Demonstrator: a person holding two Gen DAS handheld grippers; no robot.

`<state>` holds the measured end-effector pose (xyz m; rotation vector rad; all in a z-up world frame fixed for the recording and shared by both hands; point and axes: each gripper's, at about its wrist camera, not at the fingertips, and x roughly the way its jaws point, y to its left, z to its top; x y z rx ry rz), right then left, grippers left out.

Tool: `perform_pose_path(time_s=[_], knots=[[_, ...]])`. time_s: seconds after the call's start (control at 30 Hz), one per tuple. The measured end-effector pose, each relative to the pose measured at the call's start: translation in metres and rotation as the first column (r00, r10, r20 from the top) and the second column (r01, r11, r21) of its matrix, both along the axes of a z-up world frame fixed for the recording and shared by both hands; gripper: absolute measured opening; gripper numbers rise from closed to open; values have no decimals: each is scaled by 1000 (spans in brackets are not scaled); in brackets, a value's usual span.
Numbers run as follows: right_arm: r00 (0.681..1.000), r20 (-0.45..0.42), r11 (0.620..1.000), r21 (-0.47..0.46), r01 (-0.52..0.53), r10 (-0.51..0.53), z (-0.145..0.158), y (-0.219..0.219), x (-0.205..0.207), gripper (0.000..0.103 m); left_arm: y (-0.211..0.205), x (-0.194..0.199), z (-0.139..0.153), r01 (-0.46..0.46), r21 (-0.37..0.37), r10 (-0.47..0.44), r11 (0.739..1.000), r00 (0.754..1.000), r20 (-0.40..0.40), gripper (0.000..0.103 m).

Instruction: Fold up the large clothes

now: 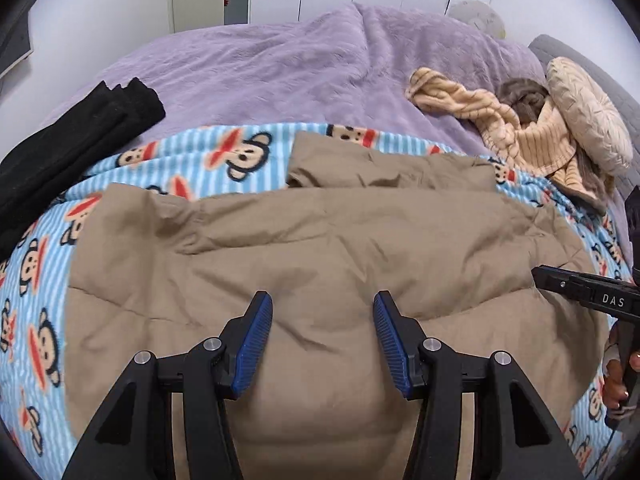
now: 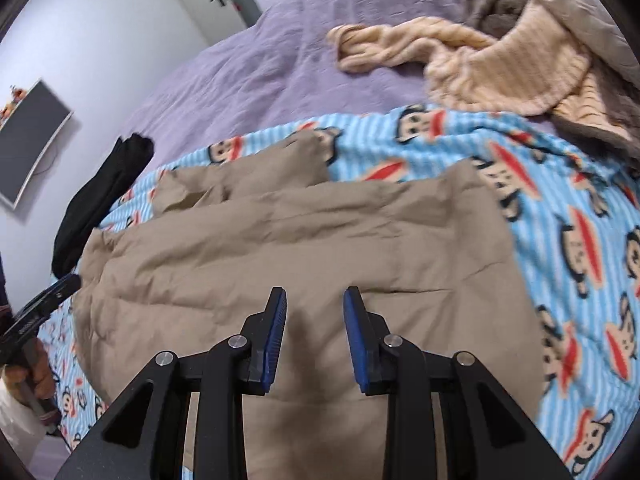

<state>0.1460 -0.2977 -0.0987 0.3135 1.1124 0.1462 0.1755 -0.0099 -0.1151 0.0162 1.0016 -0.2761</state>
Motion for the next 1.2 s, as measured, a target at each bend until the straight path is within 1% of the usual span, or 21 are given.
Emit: perform_pose_path(time_s=[0.07,0.17,0.23,0.3,0.33,0.43,0.47,0.53,0.6,0.63,0.67,0.7,0.73,0.77,0.8,0.83,0.93,1.0,1.1,1.13,1.2], knots=[[999,-19,999,11,-36,36,-19,21,10,33,-13,12,-18,-24,35,23,999,1000,17,55],[999,-43,1000,-13,-18,18,-50,31,27,32,-18,29,-31,-52,47,52,998,999,15,55],[999,-43,1000,-18,6,-7,-61,29,38,30,-19,43,-35,-61,55,62,997,998,-3,56],[999,-47,1000,-13,22,-23,-68,25,51,30,-16,54,-31,-66,51,67,997,998,-22,56],[998,-52,1000,-15,26,-27,-71,24,58,30,-10,58,-24,-74,47,75,996,997,-19,56],[997,-77,1000,-17,20,-22,-66,21,73,30,19,63,-8,-127,87,122,988,991,52,56],[997,-70,999,-25,23,-25,-60,15,73,30,35,68,-7,-162,116,156,980,986,64,56],[997,-31,994,-88,63,-66,-45,-6,70,31,66,79,-13,-229,146,224,962,973,49,56],[990,-25,982,-129,136,-141,-39,-36,67,33,94,88,-25,-292,154,293,944,956,21,56],[981,-42,974,-137,180,-187,-42,-54,66,33,106,91,-32,-316,140,319,938,948,1,57],[971,-63,966,-134,220,-229,-46,-70,65,33,116,93,-40,-340,121,346,933,938,-26,62],[959,-86,960,-107,260,-270,-54,-86,64,32,124,95,-48,-375,104,381,921,923,-49,77],[951,-103,956,-77,284,-291,-60,-97,62,30,131,96,-55,-405,75,411,911,909,-74,81],[946,-118,953,-49,299,-303,-68,-104,62,29,134,98,-62,-419,54,422,906,902,-93,81],[944,-123,952,-34,305,-307,-74,-107,62,29,132,100,-67,-420,65,425,905,901,-91,83],[946,-119,953,-47,299,-303,-79,-105,63,29,128,100,-69,-414,85,421,906,904,-78,83],[957,-94,956,-132,261,-274,-86,-91,70,29,118,103,-74,-398,126,407,909,911,-58,85],[960,-85,954,-168,249,-266,-90,-85,74,30,117,105,-74,-404,129,414,906,908,-64,85],[961,-90,950,-201,240,-262,-90,-80,79,32,115,101,-61,-405,160,418,900,907,-56,85],[962,-94,948,-217,233,-258,-87,-80,81,32,113,97,-52,-400,172,412,900,910,-46,85],[960,-105,941,-250,228,-261,-77,-72,86,33,110,85,-36,-369,178,379,912,925,-22,85]])
